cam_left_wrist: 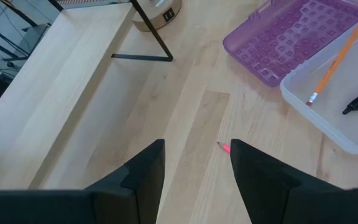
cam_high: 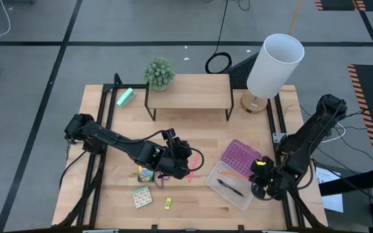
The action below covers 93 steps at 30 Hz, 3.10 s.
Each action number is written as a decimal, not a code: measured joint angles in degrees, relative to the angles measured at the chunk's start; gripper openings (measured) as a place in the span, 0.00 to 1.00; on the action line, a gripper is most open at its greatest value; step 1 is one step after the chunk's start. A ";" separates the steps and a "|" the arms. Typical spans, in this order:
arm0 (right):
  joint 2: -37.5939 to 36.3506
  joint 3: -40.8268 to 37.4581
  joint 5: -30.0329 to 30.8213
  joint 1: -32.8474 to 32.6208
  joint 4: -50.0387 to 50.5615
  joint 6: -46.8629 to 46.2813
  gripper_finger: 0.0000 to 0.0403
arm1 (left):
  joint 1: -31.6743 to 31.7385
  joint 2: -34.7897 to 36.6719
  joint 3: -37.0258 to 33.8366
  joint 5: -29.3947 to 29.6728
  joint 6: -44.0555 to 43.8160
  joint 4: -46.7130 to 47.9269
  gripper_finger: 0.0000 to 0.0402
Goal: Pack school essentials
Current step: Put the orange pencil into the purple supply box, then put the pink pencil into the purple supply box
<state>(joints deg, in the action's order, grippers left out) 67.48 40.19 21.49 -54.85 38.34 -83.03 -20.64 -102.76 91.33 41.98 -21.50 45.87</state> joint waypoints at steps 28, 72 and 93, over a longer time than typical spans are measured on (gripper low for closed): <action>-2.47 -3.79 1.37 0.13 -7.27 4.99 0.39 | 0.04 0.00 -0.04 -0.11 -1.23 -1.22 0.46; -7.93 -3.79 29.71 3.89 -7.98 41.94 0.39 | -6.86 -14.40 -11.47 -2.11 -17.58 -23.24 0.46; -7.89 -3.79 29.49 3.89 -8.23 42.16 0.39 | -6.23 -18.96 -11.39 -1.25 -27.97 -26.72 0.60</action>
<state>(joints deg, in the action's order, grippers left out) 59.59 36.40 50.98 -50.96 30.12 -40.86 -26.87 -121.72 79.94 40.73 -49.47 19.15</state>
